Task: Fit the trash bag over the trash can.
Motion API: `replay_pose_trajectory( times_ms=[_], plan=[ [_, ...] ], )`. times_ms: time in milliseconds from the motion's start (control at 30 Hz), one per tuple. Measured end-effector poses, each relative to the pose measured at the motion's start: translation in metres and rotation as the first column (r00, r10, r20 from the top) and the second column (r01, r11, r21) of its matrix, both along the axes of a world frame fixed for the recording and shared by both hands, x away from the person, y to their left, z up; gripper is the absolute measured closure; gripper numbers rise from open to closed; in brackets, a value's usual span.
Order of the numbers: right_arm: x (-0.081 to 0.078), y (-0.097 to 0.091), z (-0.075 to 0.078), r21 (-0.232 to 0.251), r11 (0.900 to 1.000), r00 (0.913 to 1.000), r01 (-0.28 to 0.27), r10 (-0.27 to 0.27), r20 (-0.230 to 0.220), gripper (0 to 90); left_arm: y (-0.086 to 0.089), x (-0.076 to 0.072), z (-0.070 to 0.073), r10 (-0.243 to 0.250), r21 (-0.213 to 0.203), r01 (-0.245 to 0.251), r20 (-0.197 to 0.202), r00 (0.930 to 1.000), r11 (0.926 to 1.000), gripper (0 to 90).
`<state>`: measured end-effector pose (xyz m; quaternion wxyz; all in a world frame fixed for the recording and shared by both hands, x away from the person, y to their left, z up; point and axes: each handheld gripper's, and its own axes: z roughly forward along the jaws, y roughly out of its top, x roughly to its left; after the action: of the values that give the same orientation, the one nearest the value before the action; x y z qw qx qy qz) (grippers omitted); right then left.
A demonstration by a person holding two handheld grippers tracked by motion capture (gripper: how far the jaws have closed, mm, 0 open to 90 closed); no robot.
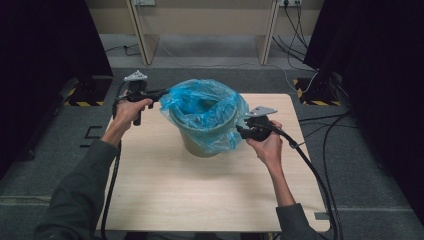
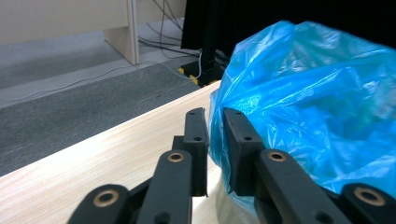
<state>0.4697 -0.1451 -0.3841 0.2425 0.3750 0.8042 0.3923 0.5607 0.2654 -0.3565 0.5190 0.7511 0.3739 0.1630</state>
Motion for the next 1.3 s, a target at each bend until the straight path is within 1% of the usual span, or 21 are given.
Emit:
replay_pose_trajectory(
  times_ms=[33, 67, 100, 133, 167, 200, 233, 300, 400, 433, 467, 500, 600, 833, 933, 967, 1067, 1100, 1167, 1233, 1300],
  plan=[
    [-0.004, -0.002, 0.008, 0.021, 0.9998, 0.9998, 0.005, -0.005, 0.021, 53.8, 0.001, -0.002, 0.002, -0.002, 0.005, 0.002, 0.003, 1.0000, 1.0000, 73.4],
    [-0.004, -0.002, 0.008, 0.021, 0.9998, 0.9998, 0.005, -0.005, 0.021, 53.8, 0.001, -0.002, 0.002, -0.002, 0.005, 0.002, 0.003, 1.0000, 1.0000, 67.0],
    [-0.012, -0.004, 0.025, 0.061, 0.9980, 0.9979, 0.018, -0.022, 0.061, 50.4, 0.003, -0.007, 0.009, 0.001, -0.010, -0.001, 0.012, 0.9999, 1.0000, 58.5],
    [-0.016, -0.004, 0.032, 0.085, 0.9961, 0.9959, 0.024, -0.031, 0.085, 49.5, 0.004, -0.010, 0.013, 0.002, -0.022, -0.001, 0.022, 0.9998, 0.9998, 54.5],
    [-0.016, -0.004, 0.032, 0.085, 0.9961, 0.9959, 0.024, -0.031, 0.085, 49.5, 0.004, -0.010, 0.013, 0.002, -0.022, -0.001, 0.022, 0.9998, 0.9998, 51.2],
    [-0.022, -0.001, 0.044, 0.139, 0.9901, 0.9932, 0.019, -0.034, 0.111, 49.1, 0.006, -0.015, 0.021, 0.009, -0.034, -0.008, 0.045, 0.9989, 0.9994, 48.1],
    [-0.022, -0.001, 0.044, 0.139, 0.9901, 0.9932, 0.019, -0.034, 0.111, 49.1, 0.006, -0.015, 0.021, 0.009, -0.034, -0.008, 0.045, 0.9989, 0.9994, 45.2],
    [-0.023, 0.012, 0.053, 0.171, 0.9850, 0.9946, -0.023, 0.006, 0.104, 47.9, 0.006, -0.022, 0.032, 0.024, -0.032, -0.022, 0.074, 0.9970, 0.9992, 40.0],
    [-0.019, 0.022, 0.053, 0.166, 0.9860, 0.9955, -0.022, 0.006, 0.095, 46.8, 0.004, -0.025, 0.037, 0.022, -0.042, -0.019, 0.078, 0.9967, 0.9989, 33.0],
    [-0.012, 0.029, 0.050, 0.169, 0.9856, 0.9978, -0.008, -0.003, 0.067, 46.4, 0.001, -0.028, 0.041, 0.007, -0.025, -0.005, 0.083, 0.9966, 0.9997, 32.2],
    [-0.012, 0.029, 0.050, 0.169, 0.9856, 0.9978, -0.008, -0.003, 0.067, 46.4, 0.001, -0.028, 0.041, 0.007, -0.025, -0.005, 0.083, 0.9966, 0.9997, 32.0],
    [-0.005, 0.032, 0.045, 0.167, 0.9859, 0.9992, 0.009, -0.015, 0.037, 48.2, -0.001, -0.030, 0.042, -0.004, -0.026, 0.006, 0.084, 0.9964, 0.9996, 31.2],
    [0.005, 0.030, 0.040, 0.144, 0.9889, 0.9992, 0.034, -0.037, 0.016, 55.8, -0.001, -0.031, 0.043, -0.008, -0.028, 0.011, 0.083, 0.9965, 0.9995, 29.9],
    [0.033, 0.020, 0.037, 0.195, 0.9792, 0.9985, 0.055, -0.052, -0.017, 67.3, -0.007, -0.027, 0.038, -0.015, -0.006, 0.016, 0.068, 0.9976, 0.9999, 33.7],
    [0.041, 0.020, 0.038, 0.186, 0.9811, 0.9986, 0.053, -0.052, -0.012, 68.9, -0.010, -0.028, 0.040, -0.019, -0.014, 0.020, 0.069, 0.9974, 0.9997, 32.3],
    [0.050, 0.020, 0.038, 0.176, 0.9832, 0.9988, 0.050, -0.048, -0.011, 69.6, -0.014, -0.031, 0.043, -0.035, -0.012, 0.036, 0.079, 0.9963, 0.9993, 31.9],
    [0.061, 0.020, 0.039, 0.161, 0.9862, 0.9992, 0.039, -0.039, -0.006, 69.6, -0.018, -0.033, 0.047, -0.046, 0.002, 0.046, 0.090, 0.9949, 0.9989, 30.8],
    [0.071, 0.020, 0.040, 0.150, 0.9884, 0.9997, 0.023, -0.021, -0.010, 69.6, -0.024, -0.034, 0.050, -0.053, 0.018, 0.051, 0.099, 0.9937, 0.9985, 30.4],
    [0.074, 0.020, 0.040, 0.151, 0.9882, 0.9997, 0.024, -0.022, -0.010, 69.1, -0.027, -0.034, 0.051, -0.060, 0.024, 0.058, 0.101, 0.9931, 0.9980, 30.4],
    [0.077, 0.022, 0.047, 0.119, 0.9923, 0.9994, 0.033, -0.034, 0.008, 59.8, -0.035, -0.032, 0.051, -0.082, 0.031, 0.079, 0.089, 0.9927, 0.9964, 30.1],
    [0.069, 0.024, 0.054, 0.126, 0.9909, 0.9982, 0.047, -0.051, 0.031, 54.1, -0.040, -0.029, 0.048, -0.103, 0.029, 0.101, 0.069, 0.9923, 0.9945, 29.8]
  ],
)
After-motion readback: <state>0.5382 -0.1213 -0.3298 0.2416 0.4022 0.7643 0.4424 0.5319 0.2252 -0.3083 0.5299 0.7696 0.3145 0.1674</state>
